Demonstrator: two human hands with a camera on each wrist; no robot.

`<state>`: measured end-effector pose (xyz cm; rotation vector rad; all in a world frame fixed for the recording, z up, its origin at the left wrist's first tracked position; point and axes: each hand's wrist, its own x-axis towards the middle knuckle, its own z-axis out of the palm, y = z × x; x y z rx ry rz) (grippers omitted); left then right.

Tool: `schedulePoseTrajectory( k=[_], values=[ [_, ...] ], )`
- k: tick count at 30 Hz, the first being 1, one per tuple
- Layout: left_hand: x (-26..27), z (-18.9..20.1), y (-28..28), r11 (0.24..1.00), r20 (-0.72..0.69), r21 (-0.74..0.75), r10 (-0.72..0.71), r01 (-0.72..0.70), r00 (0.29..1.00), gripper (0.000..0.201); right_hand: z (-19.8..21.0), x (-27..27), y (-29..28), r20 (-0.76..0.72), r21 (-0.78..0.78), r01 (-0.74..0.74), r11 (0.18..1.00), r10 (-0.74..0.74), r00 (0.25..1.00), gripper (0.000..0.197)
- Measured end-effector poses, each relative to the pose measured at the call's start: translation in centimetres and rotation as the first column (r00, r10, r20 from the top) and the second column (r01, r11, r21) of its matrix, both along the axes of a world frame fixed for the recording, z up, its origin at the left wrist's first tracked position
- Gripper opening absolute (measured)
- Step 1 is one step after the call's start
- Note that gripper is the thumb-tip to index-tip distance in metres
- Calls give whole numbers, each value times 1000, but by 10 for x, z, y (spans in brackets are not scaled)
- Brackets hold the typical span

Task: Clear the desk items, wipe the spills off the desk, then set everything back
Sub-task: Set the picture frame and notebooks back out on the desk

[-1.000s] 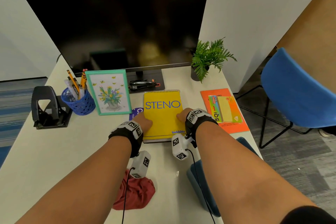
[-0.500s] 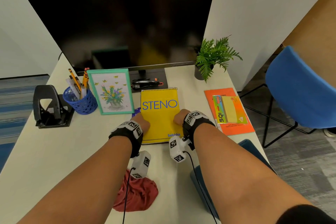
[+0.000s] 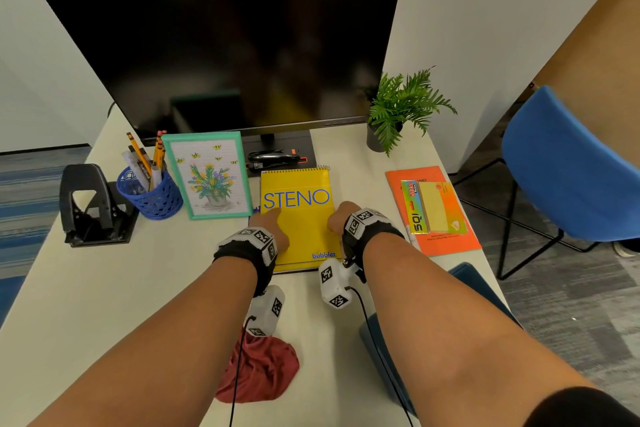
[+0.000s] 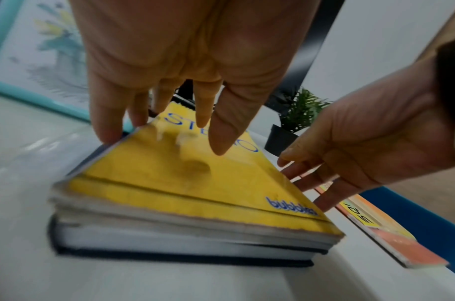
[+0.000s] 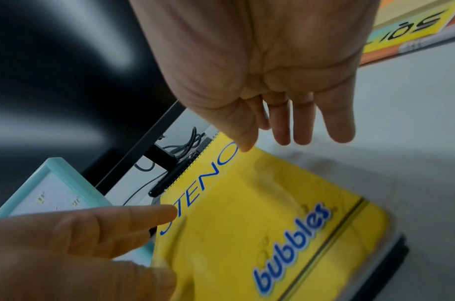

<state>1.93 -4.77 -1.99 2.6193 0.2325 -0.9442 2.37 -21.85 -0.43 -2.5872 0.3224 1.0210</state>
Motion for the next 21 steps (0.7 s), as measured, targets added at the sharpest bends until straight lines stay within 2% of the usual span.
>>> schedulePoseTrajectory(
  k=[3, 8, 13, 16, 21],
  values=[
    [1, 4, -10, 990, 58, 94, -111, 105, 992, 74, 20, -7, -11, 9, -94, -107, 990, 109, 994, 39],
    [5, 5, -29, 950, 48, 161, -279, 268, 959, 79, 26, -13, -36, 34, -294, -122, 948, 138, 990, 46],
    [0, 1, -46, 943, -69, 181, -273, 281, 960, 93, 32, -8, -69, -53, -345, -154, 926, 145, 988, 52],
    [3, 2, -50, 932, -79, 210, -284, 295, 955, 98, 36, -8, -84, -110, -383, -162, 909, 129, 985, 54],
    [9, 13, -55, 919, -89, 223, -312, 325, 946, 100, 33, -5, -102, -120, -389, -124, 913, 83, 989, 58]
  ],
)
